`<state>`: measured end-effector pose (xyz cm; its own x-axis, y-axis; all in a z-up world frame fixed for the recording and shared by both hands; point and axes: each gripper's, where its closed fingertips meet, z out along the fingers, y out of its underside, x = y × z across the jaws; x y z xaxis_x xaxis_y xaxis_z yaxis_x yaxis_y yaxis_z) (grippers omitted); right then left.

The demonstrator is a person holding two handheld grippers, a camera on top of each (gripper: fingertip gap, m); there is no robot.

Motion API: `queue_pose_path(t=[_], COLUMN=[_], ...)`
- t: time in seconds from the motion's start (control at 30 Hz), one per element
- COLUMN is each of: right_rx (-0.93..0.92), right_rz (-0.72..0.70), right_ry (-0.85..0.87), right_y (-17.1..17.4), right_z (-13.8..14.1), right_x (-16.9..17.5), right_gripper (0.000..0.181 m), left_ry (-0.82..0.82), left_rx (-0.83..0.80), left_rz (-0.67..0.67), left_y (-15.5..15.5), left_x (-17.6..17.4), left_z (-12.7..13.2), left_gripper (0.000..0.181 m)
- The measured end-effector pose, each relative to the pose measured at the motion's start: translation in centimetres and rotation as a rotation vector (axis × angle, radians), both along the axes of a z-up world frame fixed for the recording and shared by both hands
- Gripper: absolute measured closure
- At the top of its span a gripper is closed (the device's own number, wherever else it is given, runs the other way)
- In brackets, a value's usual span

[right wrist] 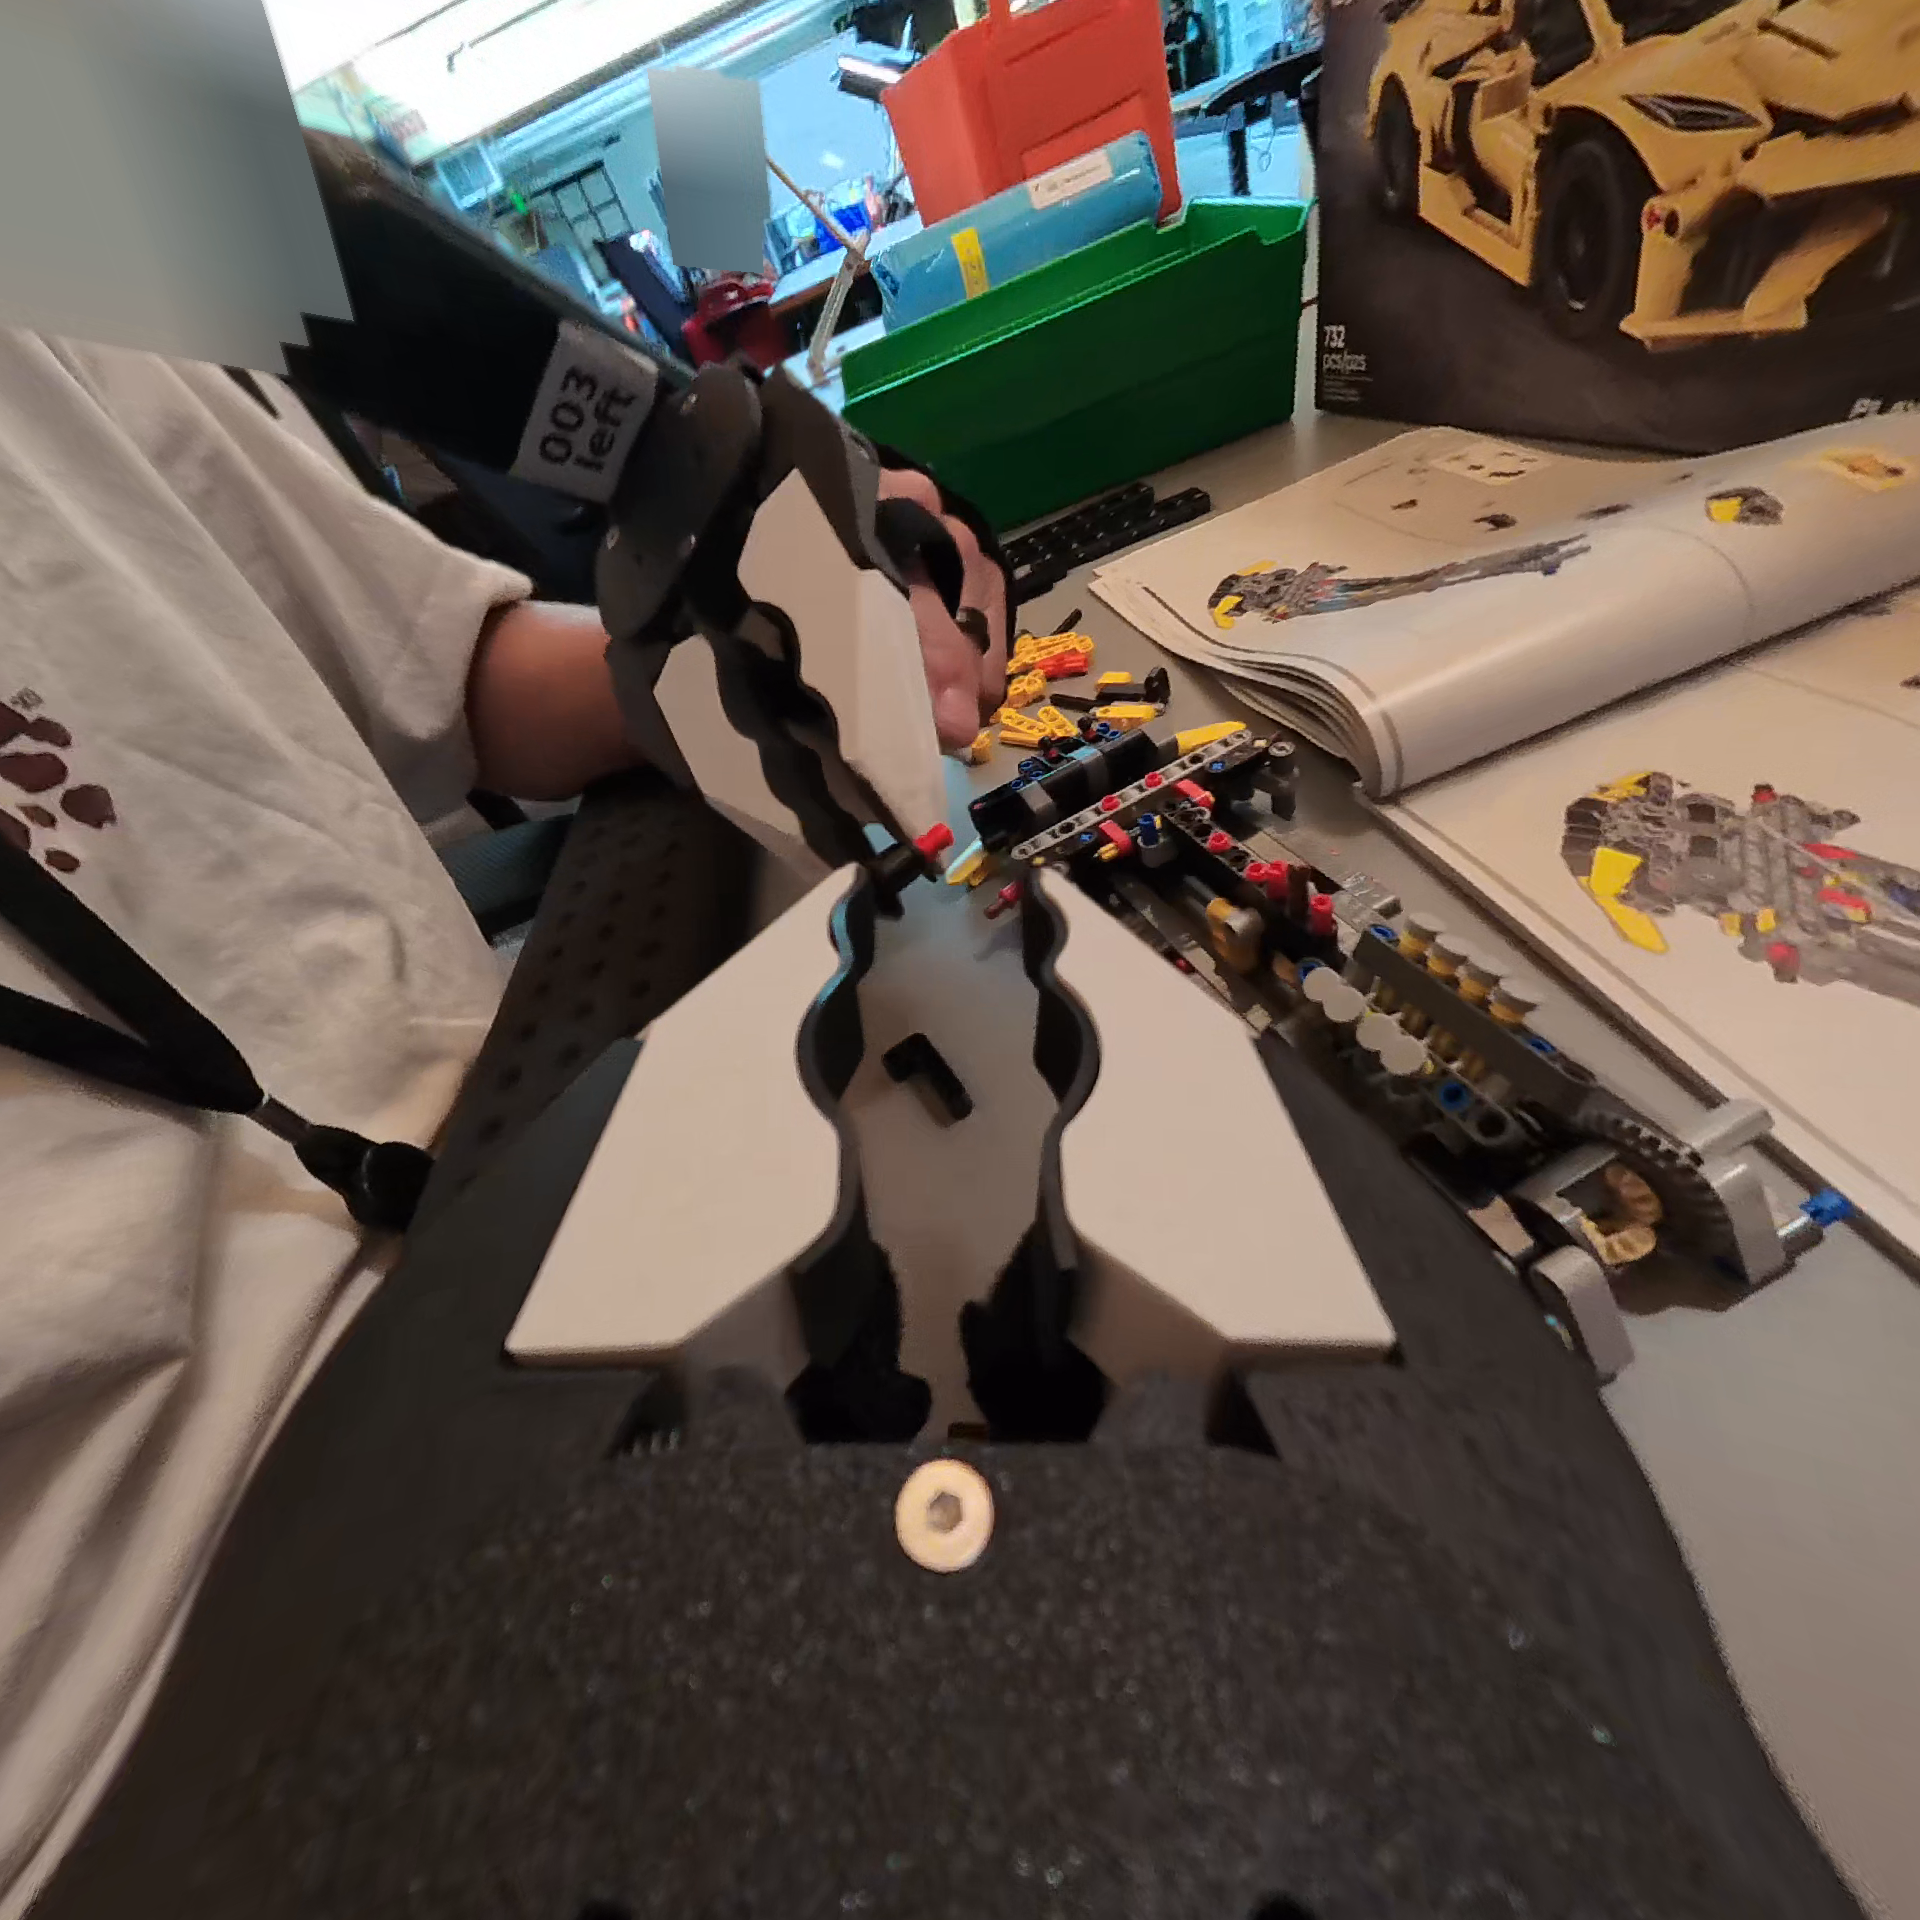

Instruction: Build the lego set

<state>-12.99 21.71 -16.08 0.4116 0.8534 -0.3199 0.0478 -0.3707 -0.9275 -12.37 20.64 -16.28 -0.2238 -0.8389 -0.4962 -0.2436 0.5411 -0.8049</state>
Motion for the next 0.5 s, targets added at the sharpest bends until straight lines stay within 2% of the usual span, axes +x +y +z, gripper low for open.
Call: queue_pose_path(t=[0.1, 0.23, 0.37, 0.5], right_rx=[-0.039, -0.078, -0.136, -0.174], right_rz=[-0.018, -0.02, -0.002, -0.023], right_ry=[0.042, 0.068, 0.069, 0.058], right_y=[0.3, 0.4, 0.2, 0.5], right_z=[0.3, 0.3, -0.1, -0.6], right_x=[0.5, 0.1, -0.3, -0.1], right_gripper=[0.154, 0.157, 0.166, 0.173], left_ry=[-0.008, -0.025, 0.01, 0.01], left_rx=[0.068, 0.122, 0.244, 0.315], left_rz=[0.06, 0.06, 0.069, 0.088], left_y=[1.3, 1.4, 1.5, 1.8], left_x=[0.0, 0.1, 0.2, 0.3], left_z=[0.0, 0.2, -1.0, -1.1], left_gripper=[0.176, 0.176, 0.177, 0.176])
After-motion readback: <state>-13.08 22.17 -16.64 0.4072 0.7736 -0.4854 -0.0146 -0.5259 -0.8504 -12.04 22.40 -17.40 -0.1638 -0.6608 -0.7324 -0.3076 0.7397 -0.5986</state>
